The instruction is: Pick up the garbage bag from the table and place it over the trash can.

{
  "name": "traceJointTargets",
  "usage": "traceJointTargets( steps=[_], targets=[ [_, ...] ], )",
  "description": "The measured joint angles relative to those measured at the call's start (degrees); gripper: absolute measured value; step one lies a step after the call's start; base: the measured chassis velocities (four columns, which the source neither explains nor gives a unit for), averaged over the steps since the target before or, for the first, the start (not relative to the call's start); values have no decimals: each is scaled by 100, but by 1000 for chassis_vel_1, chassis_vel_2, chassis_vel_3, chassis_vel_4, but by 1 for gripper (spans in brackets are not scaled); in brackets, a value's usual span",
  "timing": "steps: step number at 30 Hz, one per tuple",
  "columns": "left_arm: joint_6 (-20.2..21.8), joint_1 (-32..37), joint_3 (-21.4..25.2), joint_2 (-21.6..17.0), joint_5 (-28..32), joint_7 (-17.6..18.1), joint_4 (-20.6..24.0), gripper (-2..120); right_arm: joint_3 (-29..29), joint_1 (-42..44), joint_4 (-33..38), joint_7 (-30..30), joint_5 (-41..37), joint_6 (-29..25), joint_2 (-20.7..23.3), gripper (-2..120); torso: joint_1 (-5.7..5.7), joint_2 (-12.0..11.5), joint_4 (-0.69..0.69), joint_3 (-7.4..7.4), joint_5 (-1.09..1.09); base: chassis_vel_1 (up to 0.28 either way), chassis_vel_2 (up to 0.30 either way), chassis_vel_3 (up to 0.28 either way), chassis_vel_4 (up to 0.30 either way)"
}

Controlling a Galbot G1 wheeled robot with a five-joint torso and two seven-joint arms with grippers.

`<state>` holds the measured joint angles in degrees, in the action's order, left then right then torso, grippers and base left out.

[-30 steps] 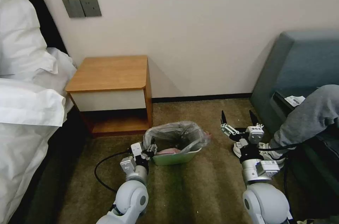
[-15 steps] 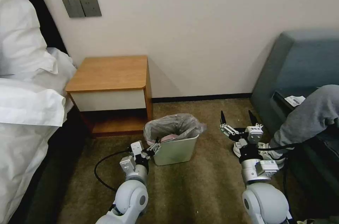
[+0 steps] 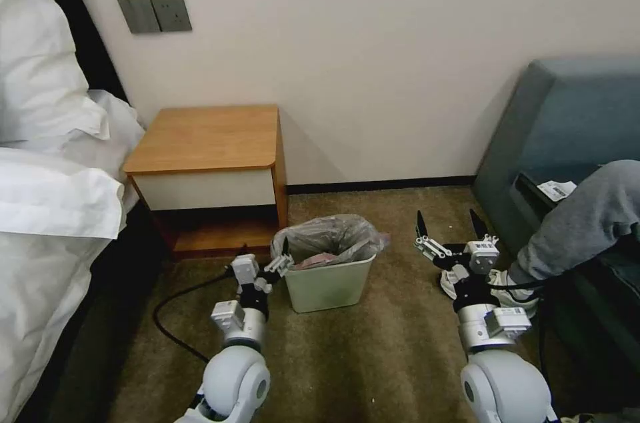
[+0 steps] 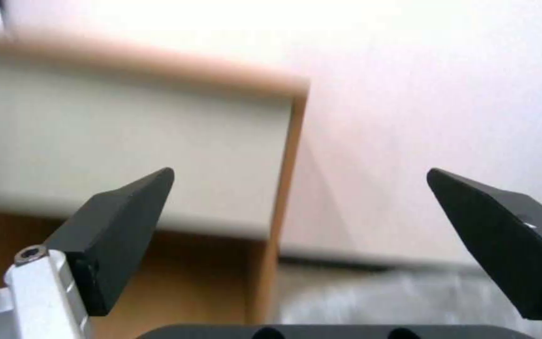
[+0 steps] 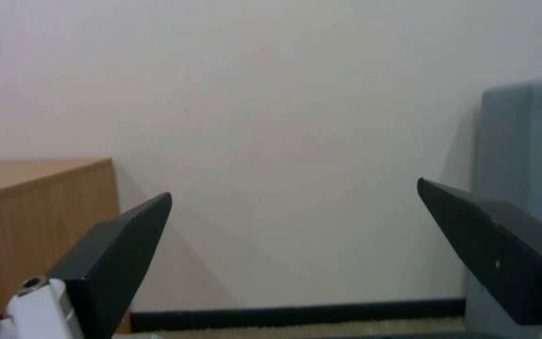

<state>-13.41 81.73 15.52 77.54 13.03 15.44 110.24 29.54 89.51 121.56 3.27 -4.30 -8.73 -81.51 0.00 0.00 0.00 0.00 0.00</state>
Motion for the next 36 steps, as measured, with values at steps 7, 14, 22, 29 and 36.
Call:
traceJointTargets(
  steps=[7,14,22,29,36],
  targets=[
    [-1170,39,163,52,-775,-554,34,100,339,200,-235,-43,-84,-1131,147,100,0,0,0,0,1,0,0,0,0],
    [-1537,68,257,52,-757,-883,-41,100,670,326,-788,-36,-118,-2337,17,100,0,0,0,0,1,0,0,0,0],
    [-1591,52,325,72,-481,-1047,-87,100,725,430,-1558,-134,-198,-3229,-211,100,0,0,0,0,0,0,0,0,0],
    [-1634,223,361,153,-438,-1080,19,100,686,416,-1975,-168,-129,-3754,-198,100,0,0,0,0,0,0,0,0,0],
    [-1629,292,353,183,-469,-1070,51,100,677,389,-1959,-140,-68,-3761,-202,100,0,0,0,0,0,0,0,0,0]
  ],
)
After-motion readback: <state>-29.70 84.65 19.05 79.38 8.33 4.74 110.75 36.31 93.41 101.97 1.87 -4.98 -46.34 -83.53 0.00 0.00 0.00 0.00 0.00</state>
